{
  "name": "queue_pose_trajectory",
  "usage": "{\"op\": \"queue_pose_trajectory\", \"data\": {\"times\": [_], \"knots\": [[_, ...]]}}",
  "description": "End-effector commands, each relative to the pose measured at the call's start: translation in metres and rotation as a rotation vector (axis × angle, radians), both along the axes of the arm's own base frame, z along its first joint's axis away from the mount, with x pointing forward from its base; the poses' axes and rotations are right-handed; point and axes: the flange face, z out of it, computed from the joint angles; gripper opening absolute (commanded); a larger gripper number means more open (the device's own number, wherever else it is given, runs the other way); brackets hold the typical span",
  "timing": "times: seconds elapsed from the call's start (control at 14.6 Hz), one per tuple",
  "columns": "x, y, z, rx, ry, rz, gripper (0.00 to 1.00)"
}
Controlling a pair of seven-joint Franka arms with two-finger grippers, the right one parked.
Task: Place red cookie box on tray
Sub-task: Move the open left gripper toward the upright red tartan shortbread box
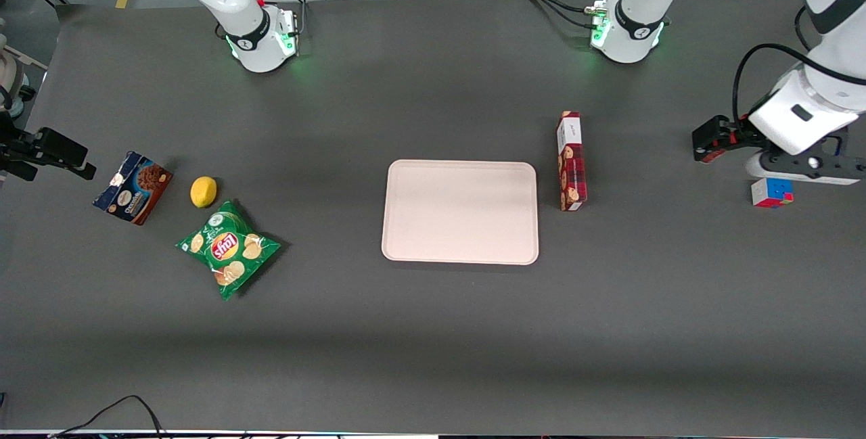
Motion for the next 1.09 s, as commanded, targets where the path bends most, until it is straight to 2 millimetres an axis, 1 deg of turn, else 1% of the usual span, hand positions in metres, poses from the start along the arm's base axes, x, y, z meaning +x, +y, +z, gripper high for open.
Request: {"op": "queue_pose_trajectory", "data": {"times": [0.0,0.07,0.27,0.34,0.41,0.48,0.55,0.68,0.82,0.89,0.96,1.02], "knots": [[-0.004,-0.023,0.004,0.006,0.026,-0.035,1.0],[-0.005,-0.028,0.003,0.0,0.03,-0.039,1.0],[-0.009,-0.031,-0.003,0.0,0.068,-0.02,1.0],[-0.011,-0.035,-0.005,0.003,0.078,-0.006,1.0],[-0.015,-0.04,-0.015,0.008,0.112,0.0,1.0],[-0.021,-0.043,-0.032,-0.005,0.155,0.018,1.0],[-0.024,-0.044,-0.042,-0.023,0.179,0.047,1.0],[-0.033,-0.042,-0.07,-0.028,0.181,0.078,1.0],[-0.058,-0.039,-0.109,-0.045,0.115,0.083,1.0],[-0.071,-0.044,-0.127,-0.049,0.085,0.073,1.0],[-0.079,-0.049,-0.141,-0.047,0.079,0.084,1.0],[-0.086,-0.063,-0.148,-0.037,0.083,0.129,1.0]]}}
